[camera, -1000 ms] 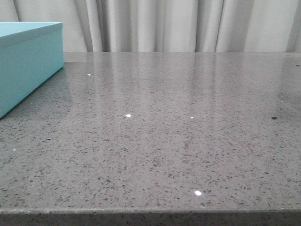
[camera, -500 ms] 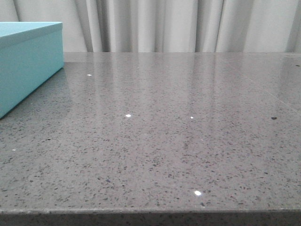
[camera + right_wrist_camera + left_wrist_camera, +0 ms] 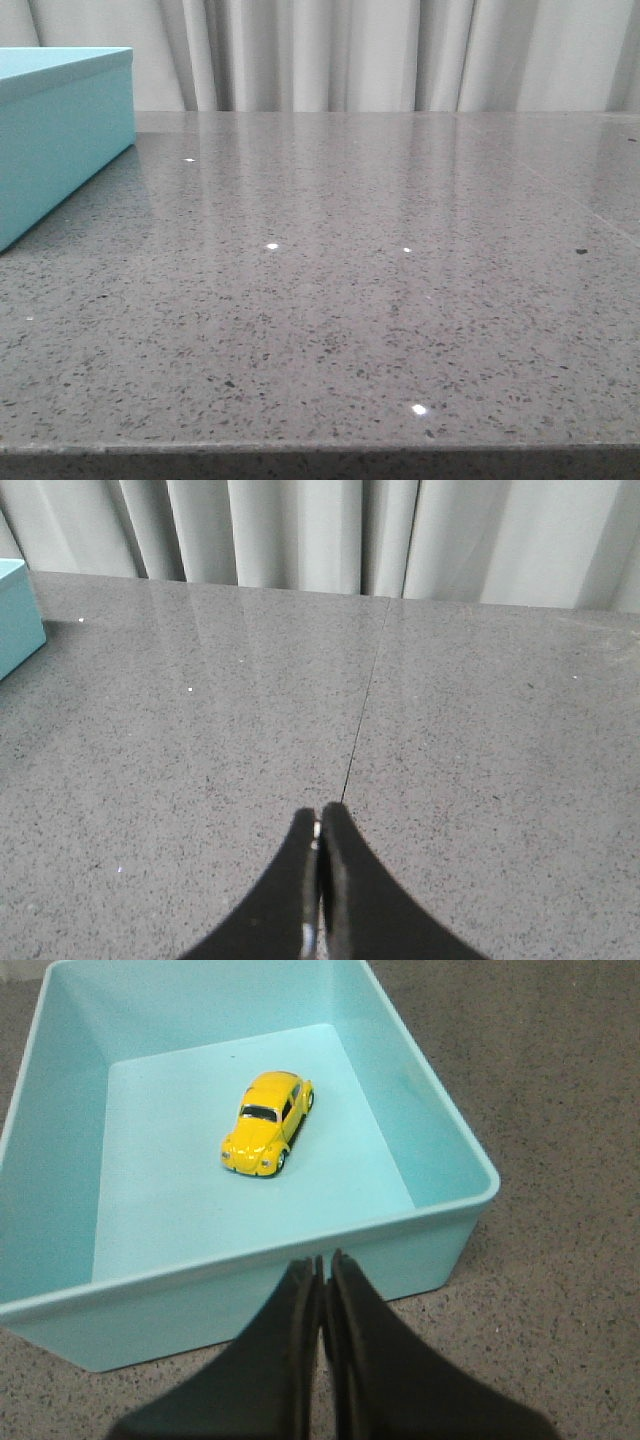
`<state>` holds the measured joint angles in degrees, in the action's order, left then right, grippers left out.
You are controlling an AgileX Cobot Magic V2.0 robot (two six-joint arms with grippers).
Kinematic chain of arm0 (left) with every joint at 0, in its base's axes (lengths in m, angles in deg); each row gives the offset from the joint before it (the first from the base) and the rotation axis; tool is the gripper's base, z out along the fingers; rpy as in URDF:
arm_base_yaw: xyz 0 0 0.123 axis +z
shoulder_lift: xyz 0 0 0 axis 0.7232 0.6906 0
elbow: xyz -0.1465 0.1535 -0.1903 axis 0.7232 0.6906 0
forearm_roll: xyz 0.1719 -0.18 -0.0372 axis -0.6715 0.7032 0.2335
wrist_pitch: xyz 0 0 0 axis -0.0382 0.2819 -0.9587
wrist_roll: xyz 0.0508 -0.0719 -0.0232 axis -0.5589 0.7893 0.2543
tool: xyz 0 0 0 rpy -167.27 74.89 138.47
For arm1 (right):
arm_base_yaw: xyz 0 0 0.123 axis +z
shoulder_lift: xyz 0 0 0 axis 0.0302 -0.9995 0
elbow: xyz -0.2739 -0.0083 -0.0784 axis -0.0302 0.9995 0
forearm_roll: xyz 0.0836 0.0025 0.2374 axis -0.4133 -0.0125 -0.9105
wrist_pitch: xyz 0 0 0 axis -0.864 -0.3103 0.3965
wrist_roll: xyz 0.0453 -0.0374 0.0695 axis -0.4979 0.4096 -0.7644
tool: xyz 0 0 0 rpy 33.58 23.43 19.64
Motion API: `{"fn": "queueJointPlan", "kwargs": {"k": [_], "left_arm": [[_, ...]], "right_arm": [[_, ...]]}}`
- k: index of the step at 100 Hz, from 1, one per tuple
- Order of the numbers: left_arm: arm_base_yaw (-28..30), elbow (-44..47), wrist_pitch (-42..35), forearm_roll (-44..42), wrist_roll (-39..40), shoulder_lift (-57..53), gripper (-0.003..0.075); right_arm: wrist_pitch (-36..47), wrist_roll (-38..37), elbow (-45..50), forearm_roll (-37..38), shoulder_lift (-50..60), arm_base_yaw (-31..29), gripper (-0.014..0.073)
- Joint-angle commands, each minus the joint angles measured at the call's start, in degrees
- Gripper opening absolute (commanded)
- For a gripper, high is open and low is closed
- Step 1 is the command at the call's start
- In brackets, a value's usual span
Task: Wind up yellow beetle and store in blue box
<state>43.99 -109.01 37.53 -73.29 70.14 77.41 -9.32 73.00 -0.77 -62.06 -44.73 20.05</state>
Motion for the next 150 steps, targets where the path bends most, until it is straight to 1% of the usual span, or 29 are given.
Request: {"fn": "queueJointPlan", "kwargs": {"k": [1,17,31,121,128,133,140,145,150], "left_arm": [[0.00,3.11,-6.41,1.22,0.10,-3.56,-0.0019],[0.00,9.25,-6.78,2.36,0.10,-9.81,-0.0019],[0.00,12.13,-6.78,2.67,0.10,-13.06,-0.0019],[0.00,13.12,-7.08,3.06,0.10,-13.63,-0.0019],[0.00,14.64,-9.68,3.06,0.61,-14.25,-0.0019],[0.00,16.42,-13.65,3.06,1.74,-14.69,-0.0019],[0.00,20.12,-23.07,3.06,2.20,-15.44,-0.0019],[0.00,23.22,-31.69,2.93,2.20,-16.11,-0.0018],[0.00,26.66,-37.98,2.41,2.20,-16.81,-0.0019]], "right_arm": [[6.15,0.40,1.37,1.28,1.66,0.02,-0.0066],[9.51,0.40,6.55,1.28,5.47,0.02,-0.0066],[10.97,0.40,8.97,1.23,7.13,0.02,-0.0066],[10.46,0.40,9.06,1.23,7.13,0.02,-0.0066],[10.46,0.40,9.06,1.23,7.13,0.02,-0.0066],[10.46,0.40,9.06,1.23,7.13,0.02,-0.0066],[10.46,0.40,9.06,1.23,7.13,0.02,-0.0066],[10.46,0.40,9.06,1.23,7.13,0.02,-0.0066],[10.46,0.40,9.06,1.23,7.13,0.02,-0.0066]]}}
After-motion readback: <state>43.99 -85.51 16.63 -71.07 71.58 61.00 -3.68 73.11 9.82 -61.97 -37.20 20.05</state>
